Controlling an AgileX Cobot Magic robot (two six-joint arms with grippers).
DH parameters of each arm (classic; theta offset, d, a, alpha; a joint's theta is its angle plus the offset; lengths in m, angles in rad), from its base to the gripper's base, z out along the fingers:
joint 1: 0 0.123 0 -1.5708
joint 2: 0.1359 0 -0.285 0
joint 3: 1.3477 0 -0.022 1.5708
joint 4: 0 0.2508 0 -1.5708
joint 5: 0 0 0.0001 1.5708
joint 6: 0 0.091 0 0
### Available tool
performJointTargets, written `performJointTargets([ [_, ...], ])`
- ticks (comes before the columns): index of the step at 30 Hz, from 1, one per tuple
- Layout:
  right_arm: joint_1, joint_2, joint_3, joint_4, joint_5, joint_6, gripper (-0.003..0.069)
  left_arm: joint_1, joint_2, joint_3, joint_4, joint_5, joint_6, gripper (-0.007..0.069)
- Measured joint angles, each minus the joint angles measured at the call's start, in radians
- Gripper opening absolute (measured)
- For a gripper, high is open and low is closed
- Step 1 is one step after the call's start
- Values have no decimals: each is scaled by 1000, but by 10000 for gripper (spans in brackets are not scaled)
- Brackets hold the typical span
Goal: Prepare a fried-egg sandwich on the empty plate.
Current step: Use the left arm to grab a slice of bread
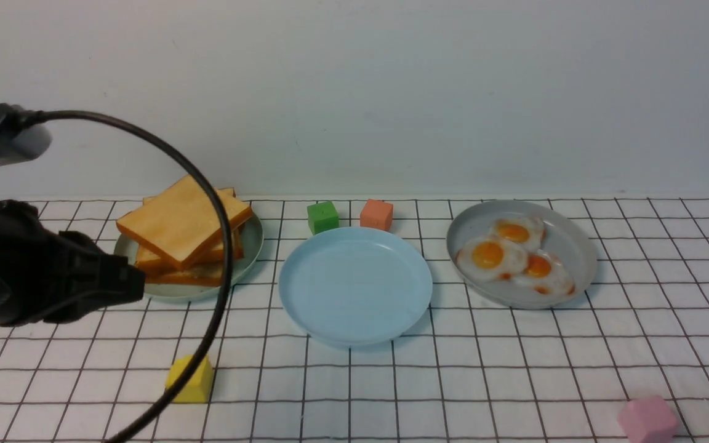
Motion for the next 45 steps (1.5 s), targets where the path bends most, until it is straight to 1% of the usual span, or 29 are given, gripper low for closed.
performJointTargets([
  [1, 1, 0, 0, 24, -18, 9, 239, -9, 19, -18, 11, 20, 2, 0],
  [3, 13, 0, -21, 41, 16, 8, 232, -44, 49, -45, 45, 41, 2, -13],
  [4, 27, 3, -53, 43, 71, -4, 221, -67, 61, -56, 67, 45, -6, -13],
  [5, 49, 17, -113, 42, 146, -27, 199, -116, 84, -74, 115, 51, -28, -13],
  [7, 90, 76, -236, 29, 254, -99, 158, -175, 118, -112, 177, 59, -93, -13],
  [8, 113, 135, -332, 13, 342, -160, 121, -211, 153, -148, 231, 68, -141, -13],
  [9, 122, 146, -348, 9, 357, -171, 114, -216, 160, -148, 240, 68, -152, -13],
  [10, 156, 238, -480, -15, 481, -254, 61, -244, 219, -211, 321, 83, -243, -13],
  [12, 183, 342, -617, -32, 634, -337, 8, -255, 295, -280, 427, 97, -316, -13],
  [15, 203, 487, -806, -43, 829, -451, -8, -255, 433, -395, 570, 100, -403, -13],
  [17, 219, 540, -868, -44, 897, -481, -6, -255, 507, -453, 642, 99, -436, -13],
  [18, 221, 540, -874, -44, 902, -481, -6, -255, 507, -461, 648, 99, -439, -13],
  [19, 238, 565, -908, -42, 923, -495, 1, -255, 570, -514, 682, 99, -459, -13],
  [21, 254, 583, -934, -40, 926, -510, 4, -252, 638, -592, 708, 99, -478, -5],
  [23, 260, 586, -940, -40, 923, -517, 6, -243, 704, -658, 710, 97, -486, 30],
  [25, 260, 588, -940, -40, 923, -518, 7, -226, 772, -720, 710, 95, -488, 96],
  [27, 260, 589, -940, -42, 925, -520, 8, -208, 838, -771, 708, 94, -489, 190],
  [31, 260, 589, -940, -42, 934, -520, 10, -193, 920, -812, 724, 77, -477, 340],
  [32, 260, 589, -940, -42, 934, -520, 10, -192, 942, -815, 726, 63, -473, 374],
  [33, 260, 589, -940, -42, 934, -520, 10, -192, 946, -816, 726, 57, -471, 379],
  [34, 260, 589, -940, -42, 936, -520, 10, -191, 977, -817, 733, 35, -459, 405],
  [37, 260, 589, -940, -42, 937, -520, 11, -191, 1009, -818, 748, 13, -451, 412],
  [40, 260, 589, -940, -32, 938, -520, 14, -191, 1032, -826, 771, 4, -448, 401],
  [42, 260, 589, -940, -15, 938, -520, 14, -191, 1041, -831, 780, 4, -448, 351],
  [45, 260, 589, -940, -3, 938, -520, 14, -191, 1042, -833, 794, 6, -445, 241],
])
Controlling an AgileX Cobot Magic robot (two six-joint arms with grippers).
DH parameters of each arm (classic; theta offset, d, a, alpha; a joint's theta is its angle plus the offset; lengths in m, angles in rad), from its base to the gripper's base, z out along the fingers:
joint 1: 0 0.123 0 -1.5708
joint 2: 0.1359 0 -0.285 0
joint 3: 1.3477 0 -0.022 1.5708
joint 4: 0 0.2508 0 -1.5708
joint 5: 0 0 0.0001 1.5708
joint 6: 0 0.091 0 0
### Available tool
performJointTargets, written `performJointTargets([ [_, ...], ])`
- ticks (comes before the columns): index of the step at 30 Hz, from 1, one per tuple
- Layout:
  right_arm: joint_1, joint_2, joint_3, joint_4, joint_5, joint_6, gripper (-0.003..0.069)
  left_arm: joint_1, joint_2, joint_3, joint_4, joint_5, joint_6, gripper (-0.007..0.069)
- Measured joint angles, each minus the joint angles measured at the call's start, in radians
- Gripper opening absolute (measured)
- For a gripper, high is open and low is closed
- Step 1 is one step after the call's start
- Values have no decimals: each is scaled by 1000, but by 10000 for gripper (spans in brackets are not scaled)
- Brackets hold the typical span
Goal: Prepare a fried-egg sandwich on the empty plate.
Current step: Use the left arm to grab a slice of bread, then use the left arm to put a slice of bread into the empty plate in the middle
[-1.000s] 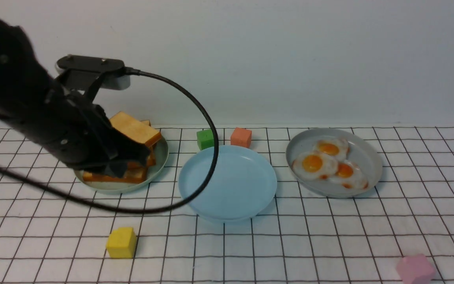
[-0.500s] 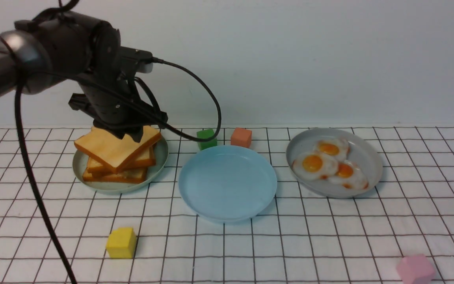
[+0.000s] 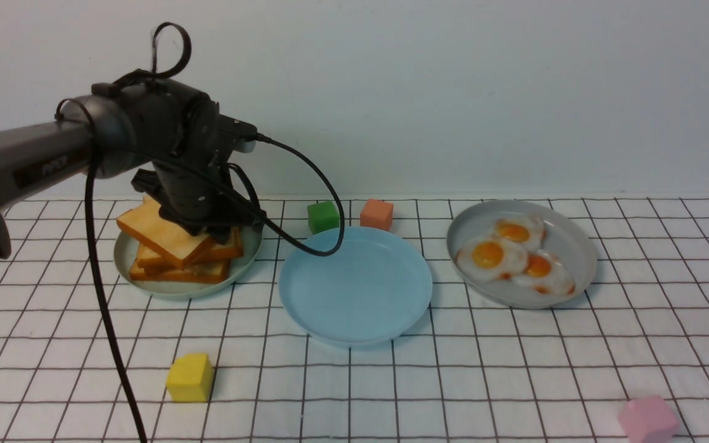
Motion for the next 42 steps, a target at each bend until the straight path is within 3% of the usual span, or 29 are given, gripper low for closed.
performJointTargets([
  [6, 0, 0, 0, 32, 14, 0, 15, 0, -8, -1, 8, 4, 10, 23],
  [12, 0, 0, 0, 37, 16, 0, 17, -10, -85, 6, -9, 48, 7, 22],
  [20, 0, 0, 0, 24, -4, 0, 17, -237, -216, 7, -150, 94, 110, 22],
  [25, 0, 0, 0, 22, -7, 0, 17, -357, -125, 8, -132, 47, 125, 22],
  [31, 0, 0, 0, 22, -6, 0, 20, -384, -48, 8, -79, -51, 125, 22],
  [34, 0, 0, 0, 21, 5, 0, 22, -384, -25, 8, -73, -74, 125, 41],
  [39, 0, 0, 0, 21, 15, 0, 26, -384, -6, 8, -72, -78, 125, 150],
  [42, 0, 0, 0, 16, 15, 0, 29, -384, -9, 8, -74, -75, 124, 319],
])
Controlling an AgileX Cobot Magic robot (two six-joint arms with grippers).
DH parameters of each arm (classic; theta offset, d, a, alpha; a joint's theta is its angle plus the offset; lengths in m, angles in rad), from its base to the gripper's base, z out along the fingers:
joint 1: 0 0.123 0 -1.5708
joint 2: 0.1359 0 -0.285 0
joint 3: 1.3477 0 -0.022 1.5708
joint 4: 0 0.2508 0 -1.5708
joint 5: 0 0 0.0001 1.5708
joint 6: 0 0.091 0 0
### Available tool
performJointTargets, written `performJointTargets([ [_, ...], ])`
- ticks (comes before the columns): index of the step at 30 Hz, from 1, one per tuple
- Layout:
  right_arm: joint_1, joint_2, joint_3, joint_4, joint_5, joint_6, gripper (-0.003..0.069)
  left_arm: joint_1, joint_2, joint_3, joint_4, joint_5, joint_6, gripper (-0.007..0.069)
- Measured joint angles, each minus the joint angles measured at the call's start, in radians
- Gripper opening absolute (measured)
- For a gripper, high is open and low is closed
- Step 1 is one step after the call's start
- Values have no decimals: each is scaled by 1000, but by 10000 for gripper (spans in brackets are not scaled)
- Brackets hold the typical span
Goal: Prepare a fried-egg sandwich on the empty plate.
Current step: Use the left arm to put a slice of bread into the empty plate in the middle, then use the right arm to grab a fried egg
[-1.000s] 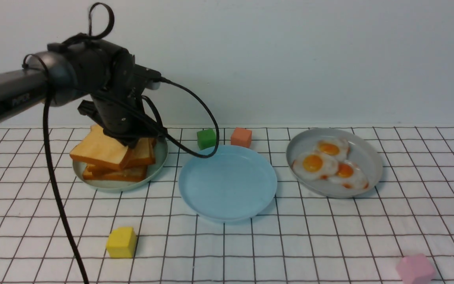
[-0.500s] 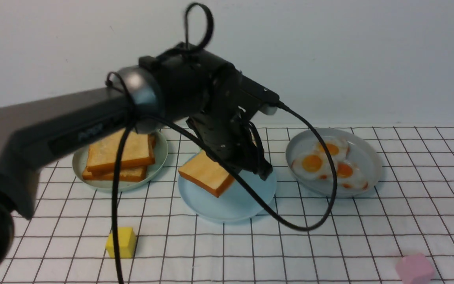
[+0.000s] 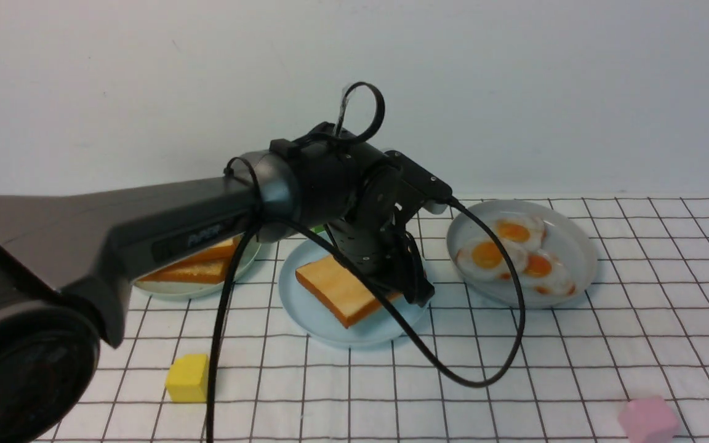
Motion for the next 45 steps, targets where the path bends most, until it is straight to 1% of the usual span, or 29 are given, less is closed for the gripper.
performJointTargets([
  [3, 0, 22, 0, -25, 0, 0, 31, 0, -30, 0, -18, 40, -12, 457],
  [6, 0, 94, 0, -51, -27, 0, 34, -9, -110, -12, -44, 122, -25, 520],
  [8, 0, 149, 0, -56, -54, 0, 37, -18, -160, -25, -44, 157, -39, 518],
  [10, 0, 256, -1, -64, -137, 0, 41, -44, -291, -42, -45, 208, -93, 457],
  [11, -2, 334, -4, -74, -187, 0, 43, -65, -367, -45, -46, 237, -123, 400],
  [12, -1, 334, -4, -74, -195, 0, 44, -68, -380, -45, -46, 237, -123, 388],
  [13, -12, 430, -14, -79, -247, 0, 47, -88, -470, -43, -51, 268, -141, 300],
  [14, -23, 481, -27, -79, -271, 0, 48, -98, -521, -34, -55, 281, -149, 244],
  [15, -38, 558, -50, -78, -295, 0, 50, -110, -608, -13, -63, 301, -155, 141],
  [16, -52, 621, -75, -78, -301, 0, 52, -112, -669, 16, -71, 316, -157, 69],
  [17, -58, 646, -87, -77, -301, 0, 52, -113, -681, 30, -71, 322, -160, 57],
  [18, -77, 745, -130, -74, -303, 0, 55, -113, -779, 92, -84, 334, -165, -10],
  [19, -91, 805, -170, -74, -299, 0, 59, -113, -851, 160, -90, 334, -170, -13],
  [20, -93, 816, -176, -74, -299, 1, 59, -113, -851, 172, -90, 334, -172, -13],
  [22, -115, 962, -269, -68, -285, 19, 80, -113, -1006, 342, -98, 295, -177, -13],
  [23, -118, 994, -291, -67, -283, 31, 92, -113, -1074, 404, -101, 268, -177, -13],
  [26, -120, 1154, -411, -67, -257, 55, 158, -113, -1282, 654, -106, 100, -173, -13],
  [27, -120, 1173, -426, -66, -251, 57, 175, -113, -1309, 684, -106, 74, -173, -13],
  [28, -120, 1242, -484, -63, -235, 64, 218, -113, -1411, 781, -106, -38, -173, -13],
  [29, -120, 1250, -490, -63, -235, 64, 225, -113, -1423, 806, -106, -52, -173, -13],
  [30, -120, 1307, -543, -64, -228, 83, 275, -113, -1511, 892, -106, -151, -174, -13],
  [31, -120, 1313, -549, -64, -227, 86, 281, -113, -1529, 901, -106, -162, -175, -13],
  [32, -120, 1357, -592, -74, -227, 107, 324, -113, -1583, 958, -105, -229, -177, -13],
  [33, -120, 1385, -624, -85, -229, 130, 354, -113, -1625, 988, -105, -264, -177, -13],
  [35, -120, 1413, -655, -98, -240, 161, 382, -113, -1647, 1003, -105, -289, -177, -13],
  [40, -120, 1467, -704, -131, -304, 241, 421, -113, -1646, 1006, -104, -304, -177, -13],
  [45, -120, 1520, -735, -133, -325, 262, 427, -113, -1622, 1008, -101, -294, -177, -13],
])
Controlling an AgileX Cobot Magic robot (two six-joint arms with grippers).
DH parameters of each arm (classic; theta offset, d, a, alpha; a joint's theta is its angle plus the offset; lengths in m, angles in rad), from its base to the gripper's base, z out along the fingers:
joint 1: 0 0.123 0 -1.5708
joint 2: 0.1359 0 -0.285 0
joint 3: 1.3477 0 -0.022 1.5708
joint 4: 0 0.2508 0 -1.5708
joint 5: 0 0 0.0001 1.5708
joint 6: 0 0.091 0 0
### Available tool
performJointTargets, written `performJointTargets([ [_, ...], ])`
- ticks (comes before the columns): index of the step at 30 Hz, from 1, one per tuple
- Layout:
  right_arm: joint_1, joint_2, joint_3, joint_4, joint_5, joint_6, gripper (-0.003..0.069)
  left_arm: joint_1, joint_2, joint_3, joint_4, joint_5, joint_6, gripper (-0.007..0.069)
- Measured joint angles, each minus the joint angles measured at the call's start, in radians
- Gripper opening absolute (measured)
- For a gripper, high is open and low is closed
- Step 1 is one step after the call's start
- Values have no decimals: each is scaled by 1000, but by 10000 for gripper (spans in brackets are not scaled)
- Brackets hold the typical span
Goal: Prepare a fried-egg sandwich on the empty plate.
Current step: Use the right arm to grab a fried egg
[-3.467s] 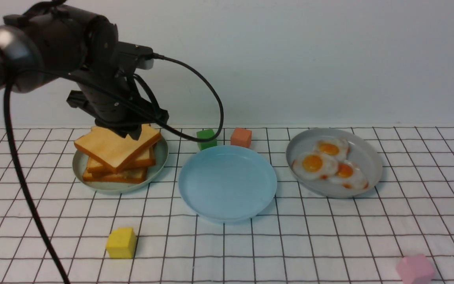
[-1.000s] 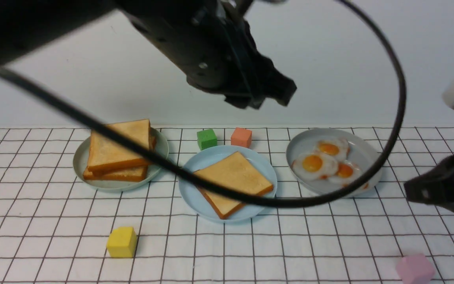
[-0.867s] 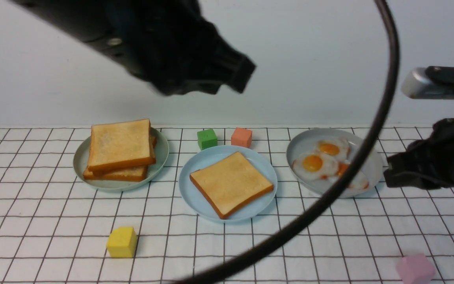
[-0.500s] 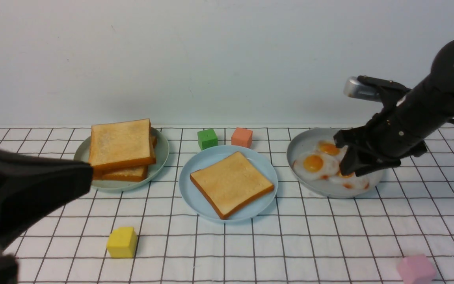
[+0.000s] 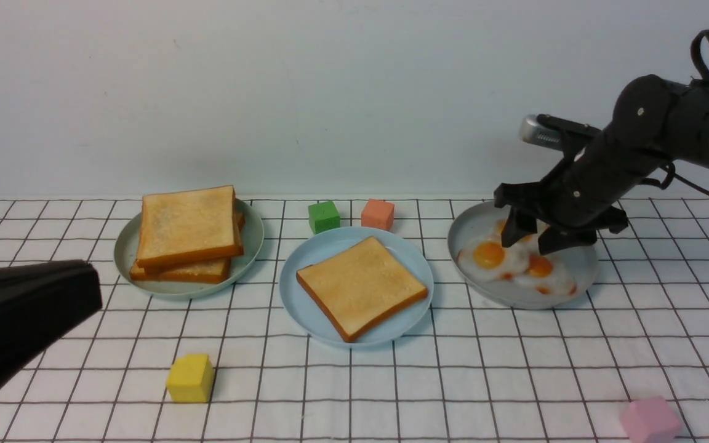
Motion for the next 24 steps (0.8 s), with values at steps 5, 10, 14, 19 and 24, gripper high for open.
performJointTargets([
  [5, 0, 45, -27, -13, -22, 1, 427, 0, 8, 1, 11, 11, 0, -13],
  [10, 0, 66, -34, -25, -42, 1, 427, 0, 8, 1, 12, 14, 0, -13],
  [14, 0, 84, -37, -29, -49, 1, 427, 0, 8, 1, 12, 14, 0, -13],
  [19, 0, 89, -41, -29, -51, 1, 427, 0, 8, 1, 12, 15, 0, -13],
  [24, 0, 97, -46, -29, -64, 0, 427, 0, 8, 1, 12, 15, 0, -13],
])
